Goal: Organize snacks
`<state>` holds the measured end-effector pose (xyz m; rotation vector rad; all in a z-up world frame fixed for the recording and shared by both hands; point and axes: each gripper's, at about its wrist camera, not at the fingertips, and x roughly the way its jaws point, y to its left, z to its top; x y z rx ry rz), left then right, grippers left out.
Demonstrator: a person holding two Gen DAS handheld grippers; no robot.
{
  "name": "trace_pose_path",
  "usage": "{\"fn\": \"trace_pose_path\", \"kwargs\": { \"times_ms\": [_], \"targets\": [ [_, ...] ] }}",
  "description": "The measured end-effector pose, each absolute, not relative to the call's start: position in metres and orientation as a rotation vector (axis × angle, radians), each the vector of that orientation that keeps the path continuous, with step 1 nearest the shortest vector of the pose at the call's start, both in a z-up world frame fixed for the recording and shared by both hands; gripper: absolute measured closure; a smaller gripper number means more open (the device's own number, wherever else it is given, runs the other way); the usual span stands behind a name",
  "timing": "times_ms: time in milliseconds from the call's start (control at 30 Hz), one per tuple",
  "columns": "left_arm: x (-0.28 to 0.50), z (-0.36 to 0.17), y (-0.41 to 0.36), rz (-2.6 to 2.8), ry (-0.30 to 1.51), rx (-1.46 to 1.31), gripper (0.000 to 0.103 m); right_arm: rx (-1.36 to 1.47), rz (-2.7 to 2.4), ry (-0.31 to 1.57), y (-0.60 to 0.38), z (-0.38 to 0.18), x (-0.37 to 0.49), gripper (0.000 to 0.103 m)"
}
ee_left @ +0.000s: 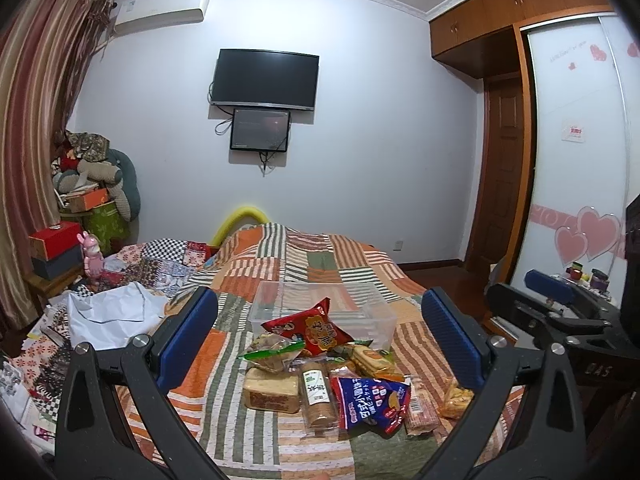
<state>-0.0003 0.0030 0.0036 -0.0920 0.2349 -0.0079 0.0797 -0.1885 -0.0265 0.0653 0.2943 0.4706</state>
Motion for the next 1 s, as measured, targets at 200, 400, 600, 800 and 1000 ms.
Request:
{"fn": "trace_pose_path", "kwargs": {
  "times_ms": [200, 400, 600, 800, 1000],
  "targets": [
    [0.009, -0.001, 0.002, -0.017, 0.256, -0.061, 0.000, 0.062, 0.447, 0.359, -0.195, -0.034, 0.095, 0.000],
    [0.030, -0.015, 0.003, -0.056, 0.340, -0.074, 0.006, 0.061, 0.385, 0.465, -0.212, -0.046, 0.115, 0.000],
    [0.062, -0.040, -0.005, -0.090, 0.474, -0.051, 0.027, 0.092, 0.345, 0.555, -0.240, -0.066, 0.131, 0.000],
    [0.087, -0.066, -0.012, -0.172, 0.609, -0.081, 0.035, 0.058, 0.321, 0.647, -0.250, -0.090, 0.137, 0.008],
    [0.103, -0.092, -0.029, -0.215, 0.720, -0.067, 0.041, 0.060, 0.335, 0.733, -0.252, -0.116, 0.139, 0.019]
  ]
}}
